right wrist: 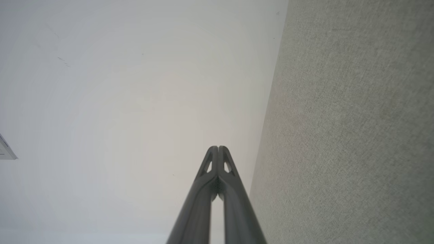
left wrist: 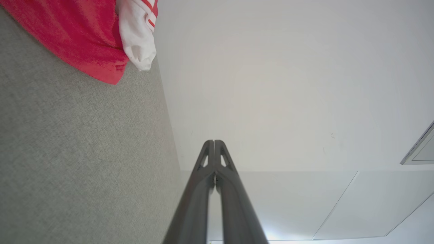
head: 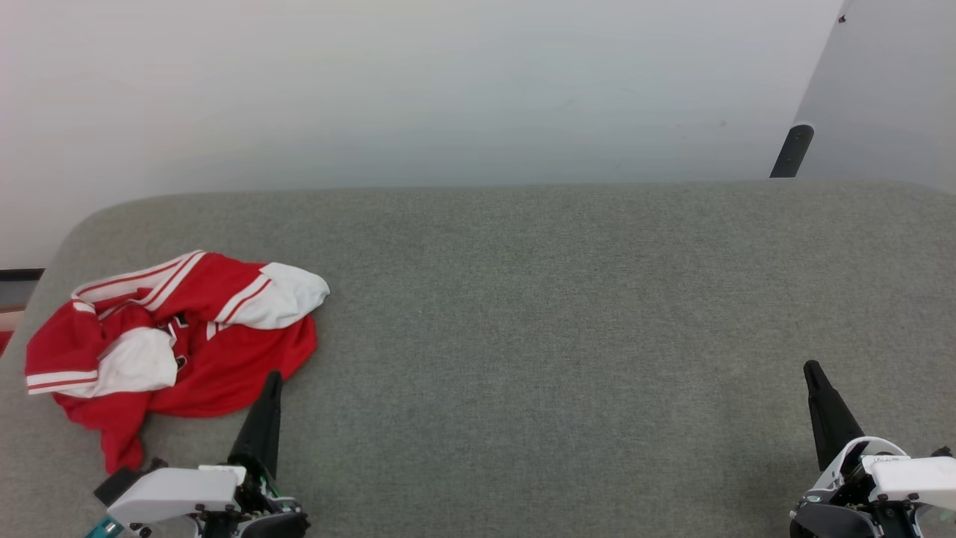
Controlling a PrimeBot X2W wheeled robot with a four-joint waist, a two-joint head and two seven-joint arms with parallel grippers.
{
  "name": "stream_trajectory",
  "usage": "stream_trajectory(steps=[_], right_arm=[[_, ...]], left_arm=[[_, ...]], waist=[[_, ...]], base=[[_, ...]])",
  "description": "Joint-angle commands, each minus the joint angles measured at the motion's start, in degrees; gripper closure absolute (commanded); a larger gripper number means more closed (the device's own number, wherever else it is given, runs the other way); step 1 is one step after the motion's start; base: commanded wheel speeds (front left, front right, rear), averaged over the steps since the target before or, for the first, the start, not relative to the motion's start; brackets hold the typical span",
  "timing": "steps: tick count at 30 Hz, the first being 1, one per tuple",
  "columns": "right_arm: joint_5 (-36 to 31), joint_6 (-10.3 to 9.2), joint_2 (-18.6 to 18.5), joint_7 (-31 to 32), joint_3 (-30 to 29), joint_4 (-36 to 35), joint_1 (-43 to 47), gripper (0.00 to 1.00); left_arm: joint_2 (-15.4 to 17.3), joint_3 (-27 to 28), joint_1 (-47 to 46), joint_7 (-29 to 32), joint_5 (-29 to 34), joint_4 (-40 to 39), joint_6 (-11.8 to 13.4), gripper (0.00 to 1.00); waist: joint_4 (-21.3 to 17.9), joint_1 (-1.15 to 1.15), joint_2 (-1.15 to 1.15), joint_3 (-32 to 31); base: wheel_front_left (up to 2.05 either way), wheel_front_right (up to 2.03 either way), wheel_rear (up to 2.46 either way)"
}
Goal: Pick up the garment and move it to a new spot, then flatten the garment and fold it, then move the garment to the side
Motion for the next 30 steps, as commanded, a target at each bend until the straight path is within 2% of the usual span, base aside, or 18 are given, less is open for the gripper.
stream_trajectory(steps=[1, 22, 23, 30], right_arm=[[0.28, 0.03, -0.03, 0.00, 0.07, -0.08, -0.17, 1.00], [0.28, 0.03, -0.03, -0.01, 0.07, -0.08, -0.17, 1.00], [0.00, 0.00, 0.00, 0.00, 0.00, 0.00, 0.00, 0.00], [-0.29, -0.01, 0.28, -0.44, 0.37, 2.15, 2.01, 0.00]], left_arm=[[0.16, 0.09, -0.24, 0.08, -0.20, -0.01, -0.23, 1.00], [0.16, 0.08, -0.24, 0.08, -0.20, -0.01, -0.23, 1.00], [0.00, -0.01, 0.00, 0.00, 0.00, 0.00, 0.00, 0.00], [-0.62, -0.76, 2.42, -0.34, -0.10, 2.17, 0.02, 0.00]], waist=[[0.00, 0.00, 0.00, 0.00], [0.00, 0.00, 0.00, 0.00], [0.00, 0.00, 0.00, 0.00], [-0.01, 0.00, 0.00, 0.00]], base=[[0.00, 0.00, 0.00], [0.00, 0.00, 0.00], [0.00, 0.00, 0.00], [0.00, 0.00, 0.00]])
